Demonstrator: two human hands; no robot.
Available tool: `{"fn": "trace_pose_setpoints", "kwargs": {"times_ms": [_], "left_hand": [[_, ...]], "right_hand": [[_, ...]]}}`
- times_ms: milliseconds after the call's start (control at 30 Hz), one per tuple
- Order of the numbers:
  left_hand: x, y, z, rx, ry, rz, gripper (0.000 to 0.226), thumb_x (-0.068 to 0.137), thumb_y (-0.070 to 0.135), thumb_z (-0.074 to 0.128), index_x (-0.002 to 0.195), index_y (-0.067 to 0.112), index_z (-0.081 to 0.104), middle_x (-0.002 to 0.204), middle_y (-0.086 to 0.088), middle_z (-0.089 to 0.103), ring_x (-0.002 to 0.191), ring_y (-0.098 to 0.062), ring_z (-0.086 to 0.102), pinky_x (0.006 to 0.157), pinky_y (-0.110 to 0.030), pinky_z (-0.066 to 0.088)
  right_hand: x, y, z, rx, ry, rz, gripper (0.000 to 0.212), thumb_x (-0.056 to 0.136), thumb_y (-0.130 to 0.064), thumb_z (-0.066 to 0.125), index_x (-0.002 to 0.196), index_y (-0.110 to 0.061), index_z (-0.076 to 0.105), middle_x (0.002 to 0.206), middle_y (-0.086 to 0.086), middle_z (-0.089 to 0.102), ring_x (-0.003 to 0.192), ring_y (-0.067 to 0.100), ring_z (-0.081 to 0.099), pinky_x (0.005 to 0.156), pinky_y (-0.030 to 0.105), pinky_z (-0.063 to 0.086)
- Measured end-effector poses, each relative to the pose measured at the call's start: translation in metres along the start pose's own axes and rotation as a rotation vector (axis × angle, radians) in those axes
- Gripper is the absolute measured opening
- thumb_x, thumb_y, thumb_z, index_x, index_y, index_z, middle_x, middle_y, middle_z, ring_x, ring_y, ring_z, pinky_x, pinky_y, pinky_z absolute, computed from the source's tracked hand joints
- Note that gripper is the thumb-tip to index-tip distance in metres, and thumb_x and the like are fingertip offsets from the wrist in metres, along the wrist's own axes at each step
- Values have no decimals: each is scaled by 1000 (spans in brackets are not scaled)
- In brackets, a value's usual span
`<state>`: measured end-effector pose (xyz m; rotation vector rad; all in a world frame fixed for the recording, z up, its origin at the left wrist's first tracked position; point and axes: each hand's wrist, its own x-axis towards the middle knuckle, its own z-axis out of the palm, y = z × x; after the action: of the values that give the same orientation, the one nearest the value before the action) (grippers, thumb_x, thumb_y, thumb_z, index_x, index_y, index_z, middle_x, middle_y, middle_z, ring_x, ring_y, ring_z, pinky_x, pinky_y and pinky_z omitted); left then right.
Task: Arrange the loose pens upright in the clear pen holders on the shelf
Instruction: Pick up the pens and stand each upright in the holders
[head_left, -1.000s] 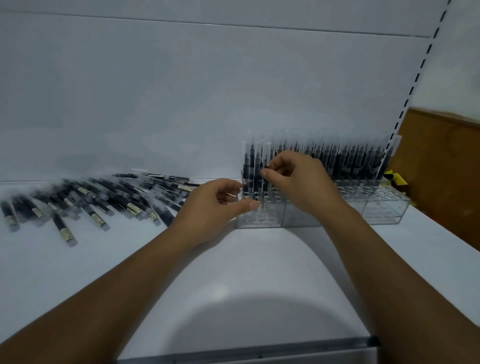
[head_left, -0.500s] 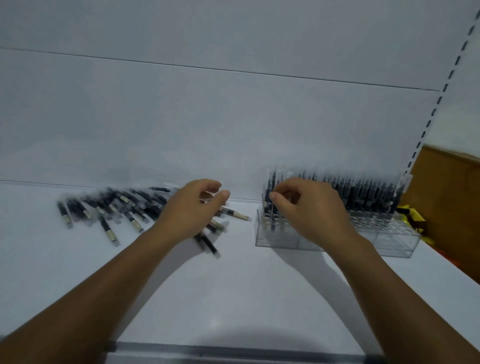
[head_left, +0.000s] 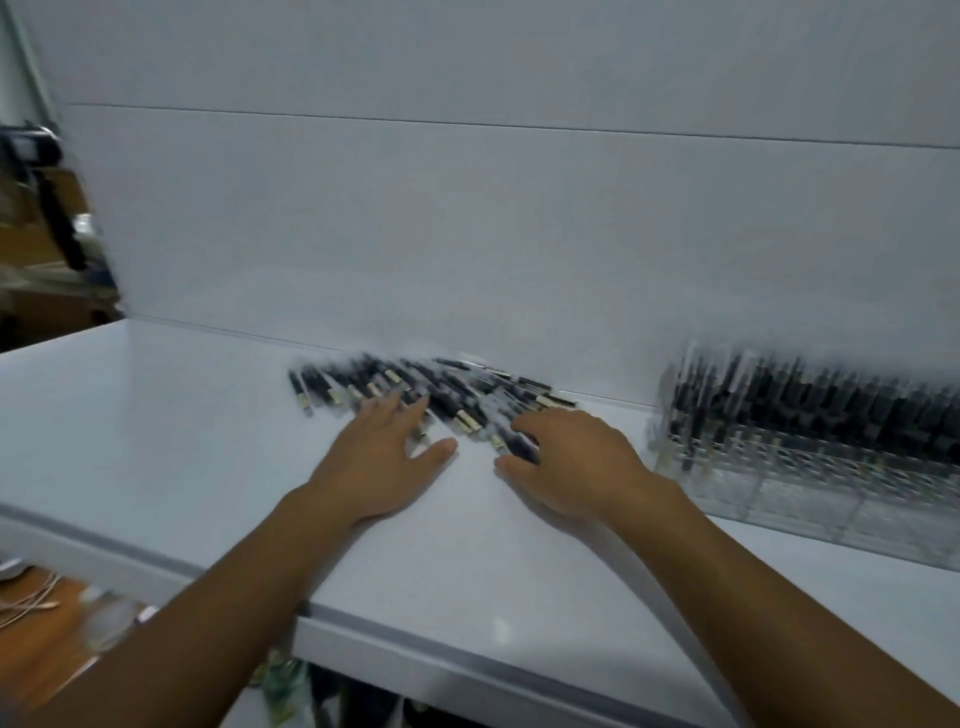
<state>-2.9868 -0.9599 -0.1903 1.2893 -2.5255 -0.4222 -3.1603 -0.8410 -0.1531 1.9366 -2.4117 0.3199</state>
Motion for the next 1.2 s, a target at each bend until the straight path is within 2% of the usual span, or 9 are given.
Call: {"fn": "trace_pose_setpoints", "kwargs": {"times_ms": [167, 367, 500, 600, 667, 733, 867, 1067, 1200], "left_hand": [[-2, 3, -3, 40, -107, 92, 75, 85, 76, 29, 151, 43, 13, 161, 10, -3, 149, -14, -4, 121, -42, 5], [-11, 7, -6, -135, -2, 153, 47, 91, 59, 46, 133, 38, 52, 150, 14, 36, 140, -5, 24, 112, -28, 21], [-15, 9, -7, -333, 85, 187, 18, 92, 44, 57, 92, 33, 72, 103, 17, 67, 102, 0, 58, 96, -34, 46], [-12, 4, -8, -391, 279, 81, 10, 91, 41, 59, 91, 38, 69, 102, 18, 65, 101, -3, 57, 94, -33, 46], [-8, 1, -9, -316, 321, 19, 29, 92, 46, 56, 117, 34, 64, 129, 12, 57, 125, -9, 47, 106, -34, 36], [-9, 2, -9, -169, 134, -23, 52, 94, 56, 44, 139, 32, 47, 153, 8, 33, 143, -13, 26, 115, -37, 22], [-15, 8, -8, -51, -6, -6, 59, 93, 63, 38, 144, 35, 39, 160, 9, 15, 147, -9, 13, 116, -36, 18], [-31, 11, -9, -225, 68, 155, 31, 92, 51, 53, 118, 39, 64, 142, 21, 45, 130, 7, 38, 106, -22, 31], [-24, -5, -10, -245, 195, 257, 31, 94, 22, 59, 122, 32, 63, 131, 18, 56, 124, 3, 46, 110, -29, 35]], "right_hand": [[4, -4, 16, 6, 77, -14, 32, 94, -45, 50, 117, -25, 61, 116, 3, 58, 113, 27, 52, 83, 32, 42], [4, -1, 19, 232, 78, 47, 28, 88, -40, 57, 116, -33, 57, 107, -5, 64, 89, 19, 62, 80, 34, 53], [1, 3, 16, 528, 54, 132, 14, 89, -37, 62, 99, -31, 55, 74, -4, 69, 49, 19, 62, 54, 29, 52], [0, 5, 16, 695, 61, 164, 13, 89, -33, 65, 94, -26, 55, 67, 0, 70, 35, 18, 54, 34, 21, 38], [1, 6, 16, 756, 70, 178, 15, 89, -30, 65, 95, -24, 54, 68, 0, 70, 36, 17, 52, 32, 21, 36], [4, 6, 17, 765, 82, 187, 18, 89, -31, 66, 98, -24, 53, 73, -4, 67, 48, 21, 58, 39, 25, 39], [8, 7, 25, 814, 91, 189, 23, 87, -31, 68, 105, -24, 56, 80, -4, 64, 72, 16, 61, 65, 31, 46], [10, 10, 27, 855, 89, 186, 19, 88, -30, 66, 105, -26, 59, 79, -3, 63, 78, 17, 63, 72, 32, 46], [11, 10, 28, 872, 79, 177, 14, 88, -28, 67, 101, -25, 63, 70, -5, 62, 70, 15, 61, 67, 29, 45]]}}
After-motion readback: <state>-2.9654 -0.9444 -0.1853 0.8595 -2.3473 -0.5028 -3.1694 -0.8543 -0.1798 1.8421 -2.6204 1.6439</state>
